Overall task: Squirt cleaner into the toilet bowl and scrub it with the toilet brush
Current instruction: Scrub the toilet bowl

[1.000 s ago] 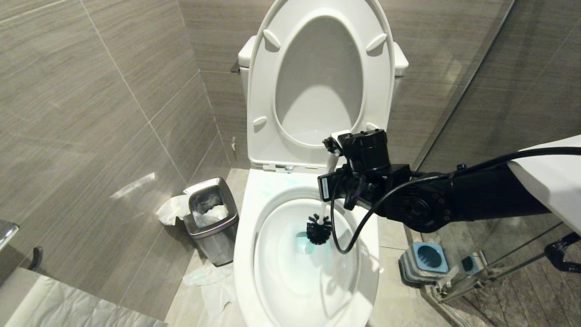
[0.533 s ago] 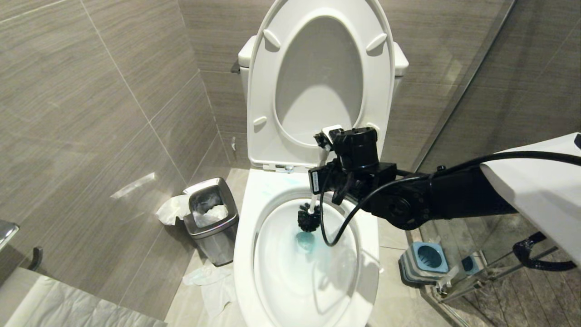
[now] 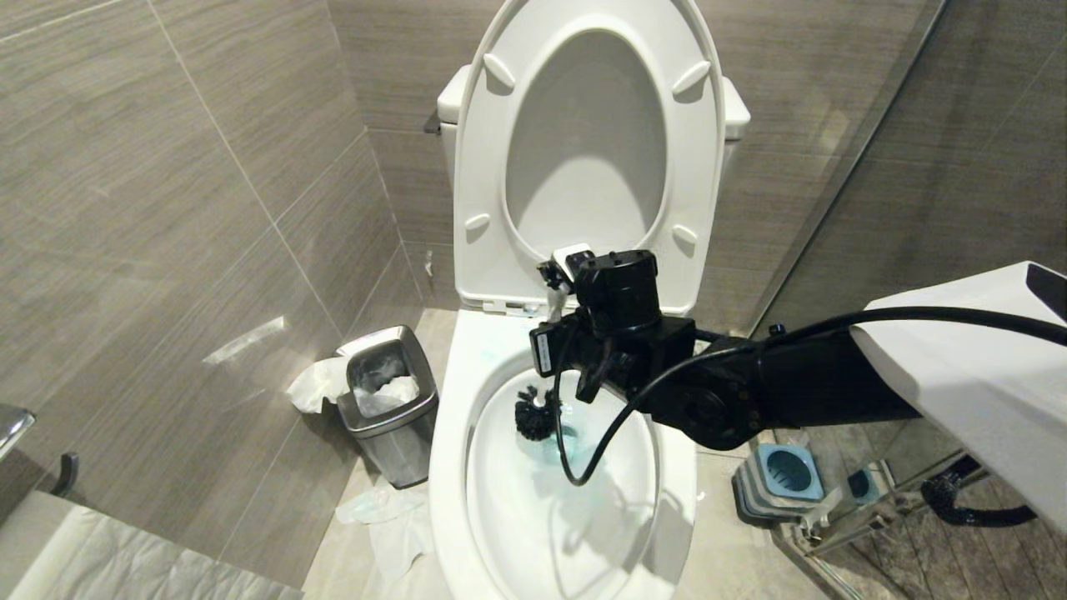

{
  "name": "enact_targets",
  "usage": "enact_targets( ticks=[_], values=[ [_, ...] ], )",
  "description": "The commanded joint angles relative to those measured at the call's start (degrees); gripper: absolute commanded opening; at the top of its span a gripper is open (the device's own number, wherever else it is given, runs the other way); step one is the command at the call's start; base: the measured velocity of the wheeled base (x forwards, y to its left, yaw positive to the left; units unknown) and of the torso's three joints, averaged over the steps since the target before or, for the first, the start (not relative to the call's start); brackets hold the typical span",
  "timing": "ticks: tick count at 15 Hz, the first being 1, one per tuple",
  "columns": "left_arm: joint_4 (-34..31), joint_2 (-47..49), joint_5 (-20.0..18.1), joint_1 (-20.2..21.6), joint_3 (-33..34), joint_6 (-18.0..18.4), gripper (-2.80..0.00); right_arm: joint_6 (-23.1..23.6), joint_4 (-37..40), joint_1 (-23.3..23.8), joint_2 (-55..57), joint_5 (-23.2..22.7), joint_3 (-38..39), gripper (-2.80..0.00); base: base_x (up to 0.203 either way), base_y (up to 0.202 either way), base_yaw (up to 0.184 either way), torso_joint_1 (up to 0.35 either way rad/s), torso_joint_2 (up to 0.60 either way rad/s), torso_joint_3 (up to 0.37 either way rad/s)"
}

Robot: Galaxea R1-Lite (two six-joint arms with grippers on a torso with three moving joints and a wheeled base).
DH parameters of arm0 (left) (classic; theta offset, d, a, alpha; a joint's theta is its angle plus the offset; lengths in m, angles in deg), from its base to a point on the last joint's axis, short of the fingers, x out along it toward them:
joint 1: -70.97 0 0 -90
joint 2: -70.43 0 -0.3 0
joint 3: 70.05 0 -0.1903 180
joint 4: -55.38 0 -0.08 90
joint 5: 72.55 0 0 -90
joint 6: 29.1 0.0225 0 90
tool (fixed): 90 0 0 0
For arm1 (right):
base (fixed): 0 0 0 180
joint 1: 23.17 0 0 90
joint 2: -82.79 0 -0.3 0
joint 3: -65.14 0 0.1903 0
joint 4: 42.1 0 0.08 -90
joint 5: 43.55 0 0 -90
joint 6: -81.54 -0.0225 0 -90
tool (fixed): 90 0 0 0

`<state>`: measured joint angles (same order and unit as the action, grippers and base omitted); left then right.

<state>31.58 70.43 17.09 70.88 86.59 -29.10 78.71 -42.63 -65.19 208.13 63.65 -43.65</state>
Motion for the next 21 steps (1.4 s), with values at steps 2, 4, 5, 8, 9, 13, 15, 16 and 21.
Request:
enact_targets(
  ticks=[2, 4, 5, 8, 9, 13, 15, 16, 21],
  values=[
    [0.0, 0.0, 0.0, 0.01, 0.09, 0.0, -2.8, -0.64, -0.07, -4.25, -1.15, 0.03, 1.69, -2.8, 0.0, 0.0, 0.0, 0.0, 0.0, 0.0],
    [0.0, 0.0, 0.0, 0.01, 0.09, 0.0, -2.8, -0.76, 0.16, -6.26, -2.71, 0.03, 3.54, -2.8, 0.0, 0.0, 0.0, 0.0, 0.0, 0.0],
    [0.0, 0.0, 0.0, 0.01, 0.09, 0.0, -2.8, -0.77, 0.24, -6.94, -3.76, 0.03, 5.15, -2.8, 0.0, 0.0, 0.0, 0.0, 0.0, 0.0],
    [0.0, 0.0, 0.0, 0.01, 0.09, 0.0, -2.8, -0.76, 0.45, -8.11, -8.07, 0.03, 11.42, -2.8, 0.0, 0.0, 0.0, 0.0, 0.0, 0.0],
    [0.0, 0.0, 0.0, 0.01, 0.09, 0.0, -2.8, -0.77, 0.49, -8.19, -9.76, 0.03, 13.9, -2.8, 0.0, 0.0, 0.0, 0.0, 0.0, 0.0],
    [0.0, 0.0, 0.0, 0.01, 0.09, 0.0, -2.8, -0.86, 0.52, -7.63, -16.44, 0.11, 21.7, -2.8, 0.0, 0.0, 0.0, 0.0, 0.0, 0.0],
    [0.0, 0.0, 0.09, 0.01, 0.09, 0.0, -2.8, -1.3, 0.52, -5.92, -17.46, 0.18, 22.73, -2.8, 0.0, 0.0, 0.0, 0.0, 0.0, 0.0],
    [0.0, 0.0, 0.0, 0.01, 0.09, 0.0, -2.8, -1.47, 0.52, -5.04, -17.64, 0.5, 22.69, -2.8, 0.0, 0.0, 0.0, 0.0, 0.0, 0.0],
    [0.0, 0.0, 0.0, 0.01, 0.09, 0.0, -2.8, -1.41, 0.34, -1.64, -16.25, 2.74, 18.98, -2.8, 0.0, 0.0, 0.0, 0.0, 0.0, 0.0]
  ],
)
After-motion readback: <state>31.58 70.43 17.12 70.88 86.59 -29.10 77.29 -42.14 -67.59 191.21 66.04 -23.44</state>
